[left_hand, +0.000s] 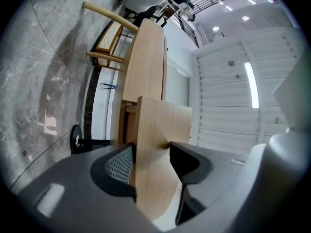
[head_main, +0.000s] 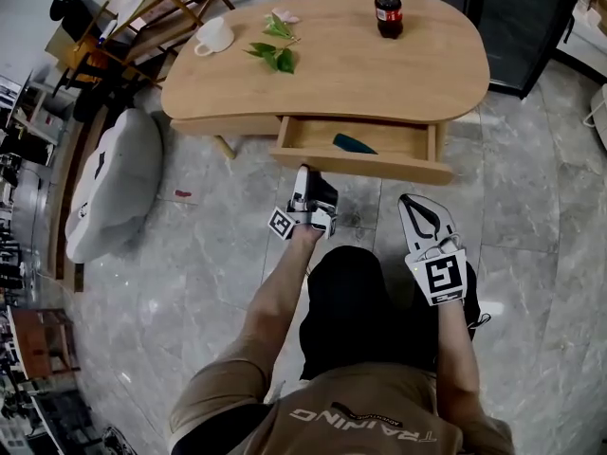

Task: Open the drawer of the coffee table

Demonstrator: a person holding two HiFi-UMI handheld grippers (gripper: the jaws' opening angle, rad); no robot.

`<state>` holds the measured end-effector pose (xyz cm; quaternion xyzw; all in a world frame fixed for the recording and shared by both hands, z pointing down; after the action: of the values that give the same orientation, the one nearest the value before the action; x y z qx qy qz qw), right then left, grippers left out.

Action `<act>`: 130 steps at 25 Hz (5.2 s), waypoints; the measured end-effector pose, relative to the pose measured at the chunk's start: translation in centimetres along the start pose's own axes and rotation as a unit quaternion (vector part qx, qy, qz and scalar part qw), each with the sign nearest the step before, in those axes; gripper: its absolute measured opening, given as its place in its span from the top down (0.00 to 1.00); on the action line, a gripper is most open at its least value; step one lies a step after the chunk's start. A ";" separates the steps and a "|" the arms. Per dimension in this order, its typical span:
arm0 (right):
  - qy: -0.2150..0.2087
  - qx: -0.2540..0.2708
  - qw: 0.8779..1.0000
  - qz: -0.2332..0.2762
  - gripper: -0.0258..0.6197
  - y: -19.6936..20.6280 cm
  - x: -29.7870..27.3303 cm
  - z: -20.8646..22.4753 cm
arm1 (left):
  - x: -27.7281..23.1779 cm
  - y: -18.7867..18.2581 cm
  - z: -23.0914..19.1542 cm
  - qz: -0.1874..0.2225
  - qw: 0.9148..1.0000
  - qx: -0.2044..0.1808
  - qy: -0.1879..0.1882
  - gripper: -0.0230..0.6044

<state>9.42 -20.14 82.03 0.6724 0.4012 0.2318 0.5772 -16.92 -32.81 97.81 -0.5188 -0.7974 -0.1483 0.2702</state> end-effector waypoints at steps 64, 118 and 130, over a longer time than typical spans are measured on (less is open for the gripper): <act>0.106 -0.051 0.993 0.033 0.95 -4.4 2.0 4.7 | -9.0 15.0 20.3 -0.279 0.616 -0.689 -0.261 0.95; -0.013 -0.057 0.998 -0.028 0.95 -50.3 6.3 9.2 | -28.9 13.5 57.7 -0.290 0.627 -0.632 -0.351 0.95; 0.022 -0.032 0.999 -0.010 0.95 -59.6 9.2 10.6 | -35.3 13.4 66.0 -0.292 0.637 -0.660 -0.271 0.95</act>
<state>6.68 -18.24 20.89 0.6441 0.4129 0.2538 0.5918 -11.90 -19.46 23.07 -0.3160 -0.6344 -0.5592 -0.4300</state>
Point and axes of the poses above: the fingertips, and each gripper's own axes: x backward along the fingers, z to its right, y out of its underside, the point moved 6 cm from there along x, backward along the fingers, and after that the axes turned 4 degrees about x, right-handed, at the moved point
